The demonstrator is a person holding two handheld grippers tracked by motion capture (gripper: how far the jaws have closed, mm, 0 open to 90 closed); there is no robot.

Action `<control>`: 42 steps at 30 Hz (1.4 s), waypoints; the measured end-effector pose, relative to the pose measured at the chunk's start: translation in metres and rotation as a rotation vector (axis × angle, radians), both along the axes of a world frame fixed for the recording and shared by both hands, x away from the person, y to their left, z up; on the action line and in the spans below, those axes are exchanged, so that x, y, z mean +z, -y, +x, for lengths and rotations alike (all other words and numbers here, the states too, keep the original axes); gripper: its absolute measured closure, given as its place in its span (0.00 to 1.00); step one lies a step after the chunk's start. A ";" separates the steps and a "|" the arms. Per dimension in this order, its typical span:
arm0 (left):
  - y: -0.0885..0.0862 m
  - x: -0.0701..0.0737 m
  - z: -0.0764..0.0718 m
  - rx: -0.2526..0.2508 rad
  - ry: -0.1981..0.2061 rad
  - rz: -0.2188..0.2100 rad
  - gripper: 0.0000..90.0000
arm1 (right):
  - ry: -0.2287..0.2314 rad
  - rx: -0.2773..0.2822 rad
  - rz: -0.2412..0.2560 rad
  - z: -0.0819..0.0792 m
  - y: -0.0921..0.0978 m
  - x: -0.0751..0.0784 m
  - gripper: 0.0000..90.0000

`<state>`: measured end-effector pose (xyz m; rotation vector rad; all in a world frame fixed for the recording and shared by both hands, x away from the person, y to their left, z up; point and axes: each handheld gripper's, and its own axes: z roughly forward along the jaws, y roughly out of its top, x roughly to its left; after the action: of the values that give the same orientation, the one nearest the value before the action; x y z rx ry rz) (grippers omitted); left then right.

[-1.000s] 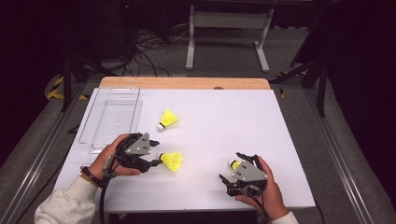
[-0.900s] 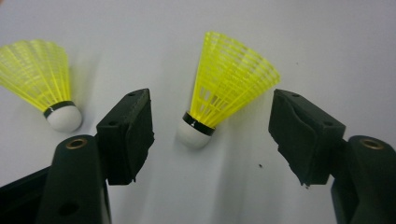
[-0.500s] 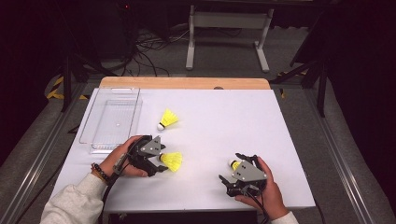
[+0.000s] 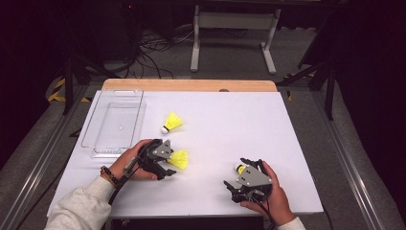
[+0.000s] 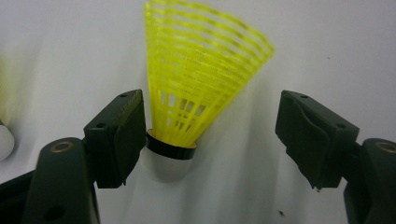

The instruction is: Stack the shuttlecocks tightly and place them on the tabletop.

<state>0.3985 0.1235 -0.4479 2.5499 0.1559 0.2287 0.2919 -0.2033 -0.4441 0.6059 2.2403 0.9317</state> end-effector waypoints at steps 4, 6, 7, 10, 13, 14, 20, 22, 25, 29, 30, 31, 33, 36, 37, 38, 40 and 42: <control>0.003 -0.003 0.001 -0.014 -0.013 0.011 0.35 | 0.001 0.000 -0.006 0.000 0.000 0.000 0.14; 0.004 -0.003 0.001 -0.005 -0.009 0.019 0.36 | 0.001 -0.001 -0.007 0.000 0.000 0.000 0.15; 0.004 -0.003 0.001 -0.003 -0.012 0.014 0.37 | -0.001 -0.003 -0.007 0.000 0.000 0.000 0.14; 0.004 -0.003 0.001 0.003 -0.007 0.014 0.43 | -0.001 -0.004 -0.006 0.000 0.000 0.000 0.14; 0.005 -0.004 0.001 0.010 0.002 0.017 0.44 | -0.001 -0.003 -0.008 0.000 0.000 0.000 0.15; 0.005 -0.004 0.001 0.017 0.005 0.018 0.45 | -0.002 -0.003 -0.008 0.000 0.000 0.000 0.15; 0.004 -0.004 0.001 0.028 0.004 0.013 0.44 | 0.001 -0.002 -0.006 0.000 0.000 0.000 0.15; 0.004 -0.003 0.001 0.025 0.015 0.010 0.41 | 0.001 -0.001 -0.005 0.000 0.000 0.000 0.15; 0.004 -0.002 0.000 0.030 0.015 0.007 0.38 | 0.002 -0.002 -0.001 0.000 0.001 0.001 0.15; 0.000 0.002 -0.002 0.029 0.027 -0.019 0.36 | 0.004 -0.005 0.006 -0.001 0.002 0.001 0.14; -0.001 0.003 -0.002 0.026 0.034 -0.030 0.36 | 0.004 -0.006 0.007 0.000 0.002 0.001 0.14; -0.002 0.005 -0.003 0.029 0.042 -0.027 0.35 | 0.005 -0.005 0.008 0.000 0.002 0.001 0.14; -0.002 0.006 -0.004 0.028 0.043 -0.032 0.35 | 0.004 -0.006 0.011 0.000 0.002 0.002 0.14; -0.006 0.010 -0.007 0.033 0.061 -0.053 0.33 | 0.007 -0.009 0.015 -0.001 0.002 0.002 0.14; -0.007 0.011 -0.008 0.032 0.069 -0.057 0.33 | 0.009 -0.008 0.015 -0.001 0.002 0.002 0.14; -0.007 0.011 -0.008 0.032 0.069 -0.057 0.33 | 0.009 -0.008 0.015 -0.001 0.002 0.002 0.14; -0.010 0.014 -0.010 0.030 0.077 -0.072 0.33 | 0.008 -0.011 0.021 -0.001 0.003 0.003 0.14; -0.012 0.018 -0.012 0.026 0.099 -0.085 0.32 | 0.007 -0.012 0.023 -0.001 0.003 0.003 0.14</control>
<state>0.3861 0.1357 -0.4302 2.4472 0.1572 0.3504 0.2912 -0.2066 -0.4413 0.6248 2.2206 0.9538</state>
